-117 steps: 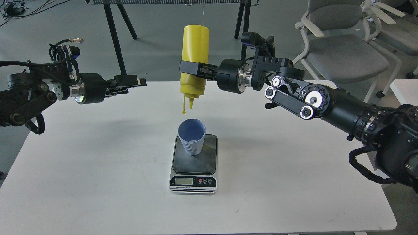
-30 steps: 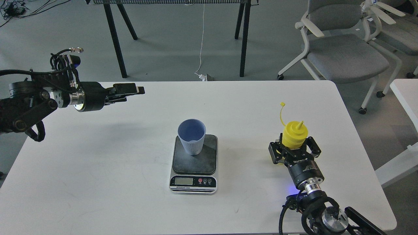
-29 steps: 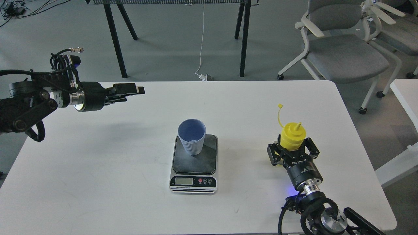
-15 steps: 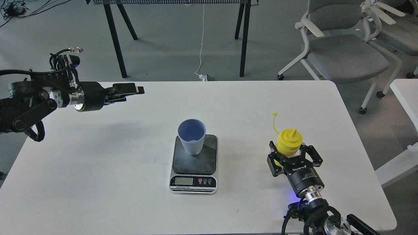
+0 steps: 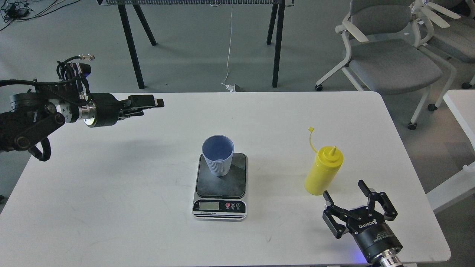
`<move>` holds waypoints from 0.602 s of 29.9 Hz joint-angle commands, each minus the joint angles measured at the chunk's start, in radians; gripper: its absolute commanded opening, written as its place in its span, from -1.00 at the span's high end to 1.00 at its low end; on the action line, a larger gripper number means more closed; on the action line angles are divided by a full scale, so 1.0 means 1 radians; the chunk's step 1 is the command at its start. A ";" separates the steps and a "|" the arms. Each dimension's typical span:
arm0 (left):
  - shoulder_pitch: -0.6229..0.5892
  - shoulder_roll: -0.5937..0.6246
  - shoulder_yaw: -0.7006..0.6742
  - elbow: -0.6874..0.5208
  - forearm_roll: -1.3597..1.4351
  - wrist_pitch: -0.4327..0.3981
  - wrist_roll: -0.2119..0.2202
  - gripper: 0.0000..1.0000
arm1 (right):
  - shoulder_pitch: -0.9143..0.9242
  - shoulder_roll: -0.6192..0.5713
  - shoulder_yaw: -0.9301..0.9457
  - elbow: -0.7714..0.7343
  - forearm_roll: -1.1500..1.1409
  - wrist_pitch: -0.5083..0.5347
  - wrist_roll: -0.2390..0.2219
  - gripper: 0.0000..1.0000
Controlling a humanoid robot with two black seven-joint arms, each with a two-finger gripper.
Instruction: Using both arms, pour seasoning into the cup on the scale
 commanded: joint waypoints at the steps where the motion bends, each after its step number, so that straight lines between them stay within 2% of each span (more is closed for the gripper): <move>1: -0.002 0.002 -0.001 -0.001 -0.004 0.000 0.000 -0.97 | -0.128 -0.059 0.024 0.041 -0.020 0.000 0.001 -0.98; 5: -0.002 0.004 -0.008 -0.003 -0.007 0.000 0.000 -0.97 | -0.218 -0.110 0.131 0.070 -0.018 0.000 0.003 -0.98; 10: -0.002 0.002 -0.015 -0.003 -0.012 0.000 0.000 -0.97 | -0.192 -0.144 0.352 0.072 -0.008 0.000 -0.010 -0.98; 15: -0.002 0.002 -0.032 -0.003 -0.035 0.000 0.000 -0.97 | 0.039 -0.243 0.384 0.067 0.066 0.000 -0.013 -0.98; 18: 0.002 0.004 -0.032 -0.003 -0.050 0.000 0.000 -0.97 | 0.213 -0.253 0.357 0.057 0.083 0.000 -0.014 -0.98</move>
